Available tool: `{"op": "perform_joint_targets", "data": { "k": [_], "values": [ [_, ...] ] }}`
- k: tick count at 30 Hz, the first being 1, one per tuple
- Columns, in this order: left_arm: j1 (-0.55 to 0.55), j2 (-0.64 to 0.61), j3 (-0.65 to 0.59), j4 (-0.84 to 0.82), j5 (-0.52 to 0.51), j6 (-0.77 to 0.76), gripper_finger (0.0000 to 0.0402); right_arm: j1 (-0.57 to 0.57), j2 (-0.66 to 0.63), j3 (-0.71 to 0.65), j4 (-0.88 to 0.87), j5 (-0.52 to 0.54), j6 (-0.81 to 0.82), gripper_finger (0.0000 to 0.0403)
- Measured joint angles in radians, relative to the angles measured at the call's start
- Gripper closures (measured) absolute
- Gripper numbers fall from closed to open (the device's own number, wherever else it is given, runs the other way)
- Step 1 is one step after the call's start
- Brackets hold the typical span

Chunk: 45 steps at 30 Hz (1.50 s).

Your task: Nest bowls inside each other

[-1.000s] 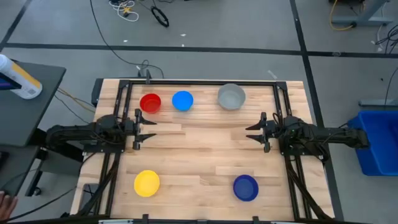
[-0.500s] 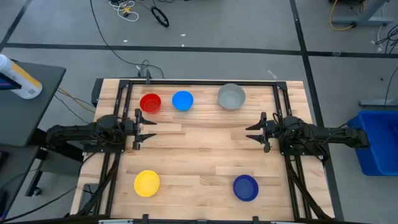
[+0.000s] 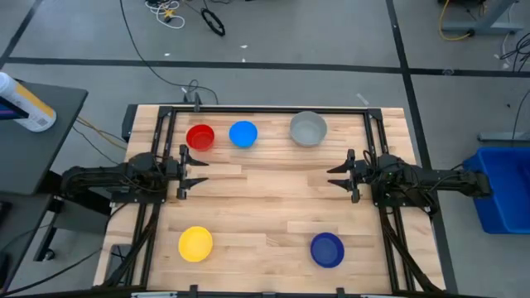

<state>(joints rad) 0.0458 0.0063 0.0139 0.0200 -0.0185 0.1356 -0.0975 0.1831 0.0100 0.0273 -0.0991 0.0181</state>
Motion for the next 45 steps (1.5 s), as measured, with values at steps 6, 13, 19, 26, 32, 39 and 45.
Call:
{"op": "perform_joint_targets", "data": {
  "k": [6, 13, 19, 26, 32, 39, 45],
  "values": [
    [0.000, 0.000, 0.000, 0.000, 0.000, 0.000, 0.0177, 0.000, 0.000, 0.000, 0.000, 0.000, 0.000, 0.0236],
    [0.000, 0.000, 0.000, 0.000, 0.000, 0.000, 0.0177, 0.000, 0.000, 0.000, 0.000, 0.000, 0.000, 0.0238],
    [0.000, 0.000, 0.000, 0.000, 0.000, 0.000, 0.0177, 0.000, 0.000, 0.000, 0.000, 0.000, 0.000, 0.0238],
    [0.000, 0.000, 0.000, 0.000, 0.002, -0.002, 0.0177, 0.000, 0.000, 0.000, 0.000, 0.000, 0.000, 0.0237],
    [0.000, 0.000, 0.000, 0.001, 0.003, -0.049, 0.0177, 0.000, 0.000, 0.000, 0.020, 0.038, 0.000, 0.0237],
    [0.000, 0.000, 0.000, 0.000, 0.003, -0.067, 0.0177, 0.000, 0.000, 0.000, 0.139, 0.044, 0.007, 0.0240],
    [0.000, 0.000, 0.000, 0.001, 0.002, -0.149, 0.0177, 0.000, -0.001, 0.000, 0.234, 0.046, 0.027, 0.0243]
  ]
}}
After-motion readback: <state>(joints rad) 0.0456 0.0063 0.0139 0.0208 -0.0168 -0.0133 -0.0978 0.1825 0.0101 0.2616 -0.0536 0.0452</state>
